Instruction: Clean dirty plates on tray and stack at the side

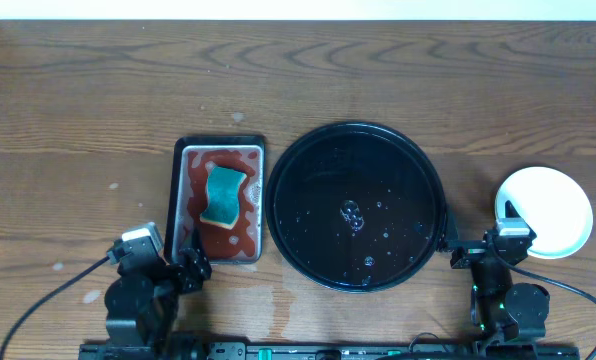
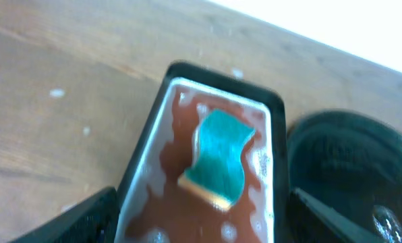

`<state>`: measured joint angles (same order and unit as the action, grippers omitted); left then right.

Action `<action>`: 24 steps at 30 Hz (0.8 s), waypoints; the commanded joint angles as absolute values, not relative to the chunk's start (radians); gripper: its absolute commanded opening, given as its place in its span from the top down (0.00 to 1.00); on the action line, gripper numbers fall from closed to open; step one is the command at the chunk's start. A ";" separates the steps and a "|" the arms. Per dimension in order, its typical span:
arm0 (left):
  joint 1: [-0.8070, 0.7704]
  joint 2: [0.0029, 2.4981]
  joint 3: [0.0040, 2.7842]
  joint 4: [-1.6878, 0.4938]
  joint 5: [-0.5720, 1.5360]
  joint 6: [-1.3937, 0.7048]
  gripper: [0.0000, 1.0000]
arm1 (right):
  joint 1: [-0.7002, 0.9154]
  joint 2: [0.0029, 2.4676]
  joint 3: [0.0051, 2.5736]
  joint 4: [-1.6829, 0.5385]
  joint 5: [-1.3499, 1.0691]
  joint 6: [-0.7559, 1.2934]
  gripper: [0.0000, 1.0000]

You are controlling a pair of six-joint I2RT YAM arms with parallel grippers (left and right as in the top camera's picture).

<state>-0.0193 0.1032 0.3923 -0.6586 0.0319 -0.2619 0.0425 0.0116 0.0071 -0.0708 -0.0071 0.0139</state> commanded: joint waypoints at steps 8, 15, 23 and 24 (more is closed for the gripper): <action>0.012 0.001 0.129 -0.199 0.110 -0.167 0.21 | 0.033 0.006 0.005 -0.075 -0.004 0.003 0.01; 0.012 0.001 0.004 0.059 0.145 -0.052 0.20 | 0.033 0.006 0.005 -0.075 -0.004 0.003 0.01; 0.012 0.001 0.004 -0.060 0.158 -0.015 0.21 | 0.033 0.006 0.005 -0.075 -0.005 0.002 0.01; 0.012 0.001 0.004 -0.059 0.157 -0.016 0.21 | 0.033 0.006 0.005 -0.075 -0.004 0.002 0.01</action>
